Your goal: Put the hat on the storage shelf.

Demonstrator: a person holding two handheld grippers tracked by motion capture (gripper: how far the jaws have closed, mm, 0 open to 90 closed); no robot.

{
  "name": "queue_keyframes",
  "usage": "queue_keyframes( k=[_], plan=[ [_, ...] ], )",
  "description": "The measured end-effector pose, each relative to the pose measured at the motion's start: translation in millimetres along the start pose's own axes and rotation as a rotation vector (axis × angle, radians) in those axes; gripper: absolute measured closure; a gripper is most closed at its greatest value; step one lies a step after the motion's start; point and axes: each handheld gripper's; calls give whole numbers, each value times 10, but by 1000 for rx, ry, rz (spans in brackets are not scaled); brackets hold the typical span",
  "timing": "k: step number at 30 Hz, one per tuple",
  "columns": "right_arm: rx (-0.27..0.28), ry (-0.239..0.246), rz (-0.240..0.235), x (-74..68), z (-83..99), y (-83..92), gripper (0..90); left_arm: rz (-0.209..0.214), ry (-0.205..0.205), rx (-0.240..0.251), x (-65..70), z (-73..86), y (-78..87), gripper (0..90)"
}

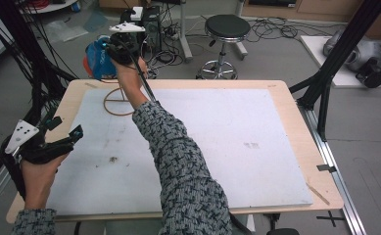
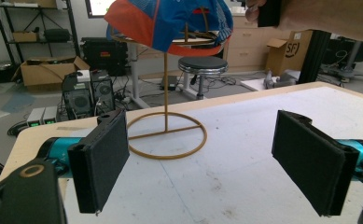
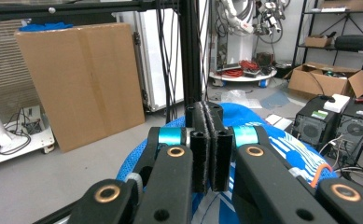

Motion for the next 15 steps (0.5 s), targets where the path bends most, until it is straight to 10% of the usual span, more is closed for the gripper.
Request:
queue_keyframes(
  k=[15],
  plan=[
    [4, 10, -6, -19, 61, -50, 885, 11, 1, -4, 14, 5, -20, 190]
  ],
)
Point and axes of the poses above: each handheld gripper's, and its own axes: y roughly backward along the jaws, z roughly out of its underside, x roughly to its right, and after that the axes turned 14 degrees about -y, right-handed
